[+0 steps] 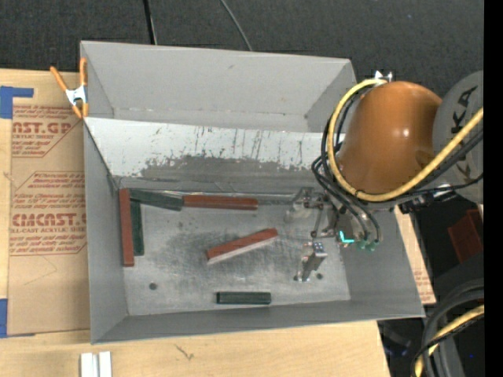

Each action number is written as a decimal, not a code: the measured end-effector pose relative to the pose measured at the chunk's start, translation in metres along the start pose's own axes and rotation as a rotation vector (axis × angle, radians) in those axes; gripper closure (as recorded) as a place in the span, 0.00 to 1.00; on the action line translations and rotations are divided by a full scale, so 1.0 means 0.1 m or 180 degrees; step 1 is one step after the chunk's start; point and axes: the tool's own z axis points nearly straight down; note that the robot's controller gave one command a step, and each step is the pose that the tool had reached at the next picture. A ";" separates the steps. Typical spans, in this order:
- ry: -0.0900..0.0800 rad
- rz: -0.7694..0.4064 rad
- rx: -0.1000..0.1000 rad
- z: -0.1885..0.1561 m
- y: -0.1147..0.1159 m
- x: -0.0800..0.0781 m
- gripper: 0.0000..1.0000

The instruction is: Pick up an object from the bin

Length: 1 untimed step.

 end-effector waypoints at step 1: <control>-0.0023 0.0000 0.0000 -0.03 0.00 -0.01 0.00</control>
Offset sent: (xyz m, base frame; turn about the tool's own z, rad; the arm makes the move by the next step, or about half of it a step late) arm 0.0639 0.0161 -0.1374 -0.0036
